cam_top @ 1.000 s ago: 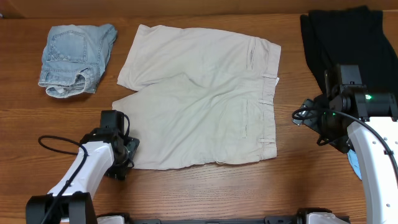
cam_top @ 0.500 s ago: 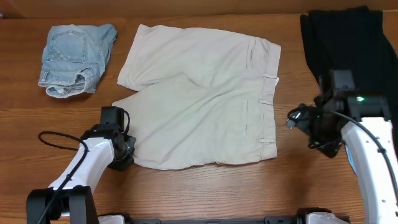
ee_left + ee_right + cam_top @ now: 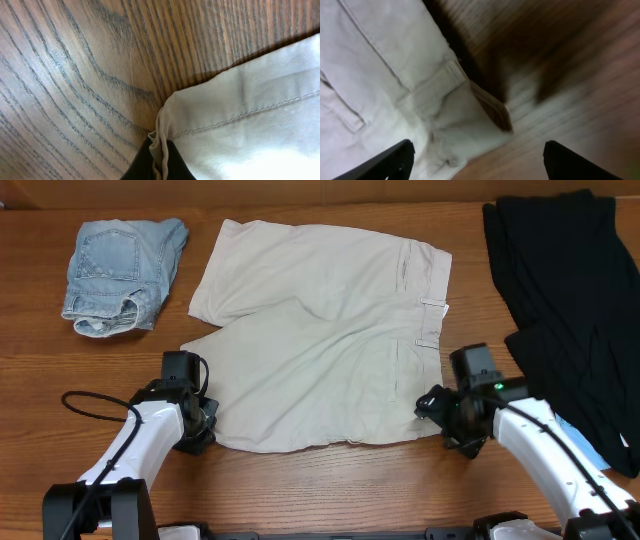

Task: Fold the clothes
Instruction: 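Grasp the bottom hem corners of the shorts with both grippers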

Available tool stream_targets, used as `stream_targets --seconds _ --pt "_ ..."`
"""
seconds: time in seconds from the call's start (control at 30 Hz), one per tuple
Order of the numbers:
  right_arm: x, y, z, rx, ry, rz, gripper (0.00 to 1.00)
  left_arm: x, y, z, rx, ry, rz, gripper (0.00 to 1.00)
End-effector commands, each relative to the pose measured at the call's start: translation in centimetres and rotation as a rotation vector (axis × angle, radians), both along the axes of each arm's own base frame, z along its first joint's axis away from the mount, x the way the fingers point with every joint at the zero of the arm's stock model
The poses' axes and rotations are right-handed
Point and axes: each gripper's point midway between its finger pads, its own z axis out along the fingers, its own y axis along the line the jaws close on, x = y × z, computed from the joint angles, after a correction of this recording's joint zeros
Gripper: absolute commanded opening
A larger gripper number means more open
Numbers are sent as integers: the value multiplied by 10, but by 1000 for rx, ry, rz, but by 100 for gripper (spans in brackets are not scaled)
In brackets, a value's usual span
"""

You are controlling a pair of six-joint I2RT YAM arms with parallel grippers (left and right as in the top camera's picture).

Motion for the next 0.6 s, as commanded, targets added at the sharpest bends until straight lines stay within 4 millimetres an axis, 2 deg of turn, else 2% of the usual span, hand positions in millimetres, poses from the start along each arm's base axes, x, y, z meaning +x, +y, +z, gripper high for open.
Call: stream_targets --seconds 0.0,0.07,0.17,0.2,0.27,0.4,0.47,0.57 --pt "-4 3 -14 5 -12 -21 84 -23 -2 -21 -4 93 8 4" --pt "-2 4 -20 12 -35 -28 79 -24 -2 -21 -4 95 8 4" --pt "-4 3 -24 9 -34 -49 64 -28 -2 -21 -5 115 -10 4" --pt "-4 3 -24 7 -33 -49 59 -30 -2 -21 -6 123 -16 4" --pt "-3 2 -24 4 -37 -50 39 -35 -2 -21 -4 145 -37 5" --pt "0 -4 -25 -34 -53 -56 23 -35 0 -21 8 147 -58 4" --pt "2 -12 -25 -73 -64 -57 7 -31 4 -18 33 143 -94 4" --pt "6 -16 -18 -83 -60 -68 4 -16 5 -5 39 130 -227 4"
